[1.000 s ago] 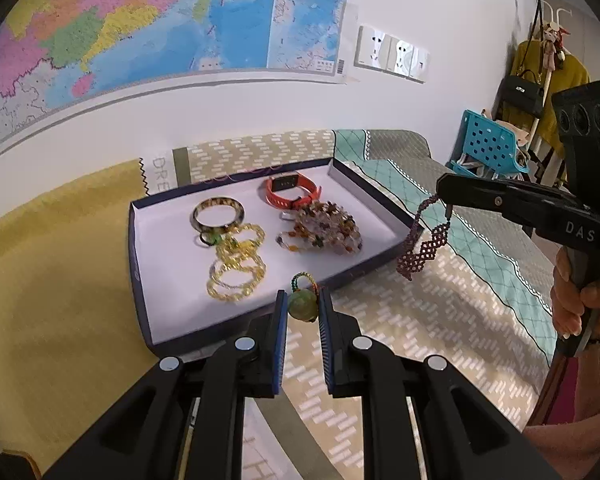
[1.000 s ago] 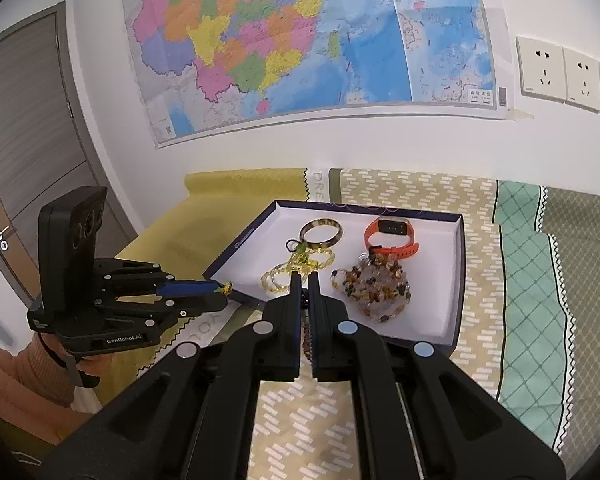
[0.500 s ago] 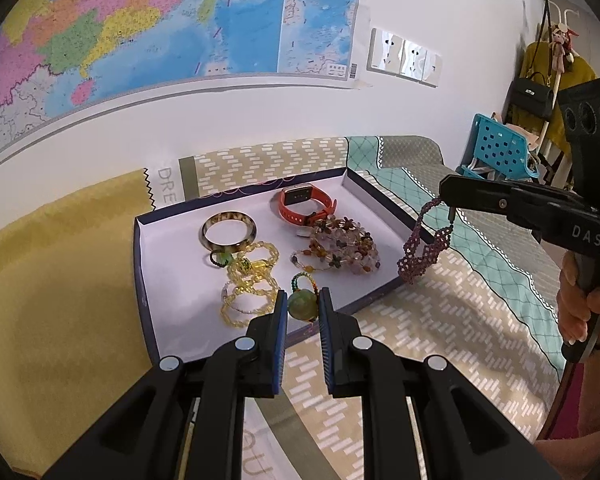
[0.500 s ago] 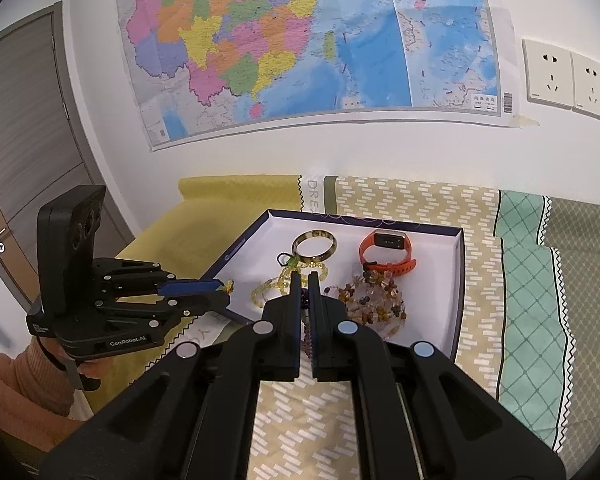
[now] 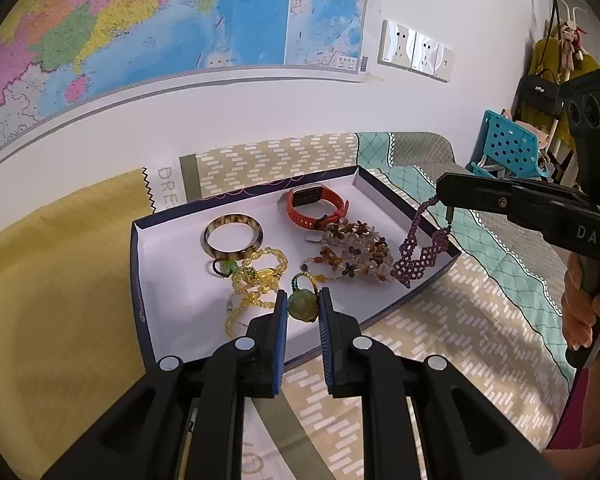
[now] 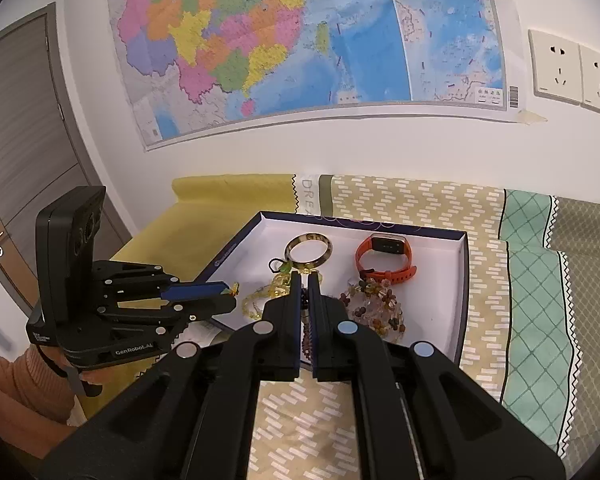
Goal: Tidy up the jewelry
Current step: 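Carry the green ring into the box with the left tool while the right tool lowers the maroon bracelet there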
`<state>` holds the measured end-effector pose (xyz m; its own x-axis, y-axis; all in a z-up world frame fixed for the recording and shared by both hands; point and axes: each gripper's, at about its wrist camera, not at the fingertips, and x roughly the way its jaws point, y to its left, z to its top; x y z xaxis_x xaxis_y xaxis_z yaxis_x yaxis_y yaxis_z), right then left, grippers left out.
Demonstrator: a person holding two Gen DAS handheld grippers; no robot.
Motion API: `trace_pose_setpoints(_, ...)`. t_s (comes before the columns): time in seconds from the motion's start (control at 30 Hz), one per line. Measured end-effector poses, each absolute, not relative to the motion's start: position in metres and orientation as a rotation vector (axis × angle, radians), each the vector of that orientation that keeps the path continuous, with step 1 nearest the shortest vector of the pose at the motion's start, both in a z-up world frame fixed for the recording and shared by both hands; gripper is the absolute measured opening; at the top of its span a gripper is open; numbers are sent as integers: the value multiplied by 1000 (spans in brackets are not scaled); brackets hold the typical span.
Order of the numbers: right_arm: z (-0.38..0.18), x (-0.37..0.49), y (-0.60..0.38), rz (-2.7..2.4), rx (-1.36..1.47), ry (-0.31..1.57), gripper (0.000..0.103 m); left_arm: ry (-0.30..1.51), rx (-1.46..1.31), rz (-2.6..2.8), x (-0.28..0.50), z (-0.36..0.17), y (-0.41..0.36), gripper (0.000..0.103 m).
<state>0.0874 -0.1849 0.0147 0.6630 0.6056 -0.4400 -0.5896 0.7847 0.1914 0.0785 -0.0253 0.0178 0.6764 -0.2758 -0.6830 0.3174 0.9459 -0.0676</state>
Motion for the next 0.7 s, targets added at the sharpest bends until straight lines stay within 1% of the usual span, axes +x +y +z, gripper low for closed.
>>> trace_pose_setpoints(0.7, 1, 120, -184, 676, 64, 560, 4, 809, 49, -316, 104, 4, -27, 14)
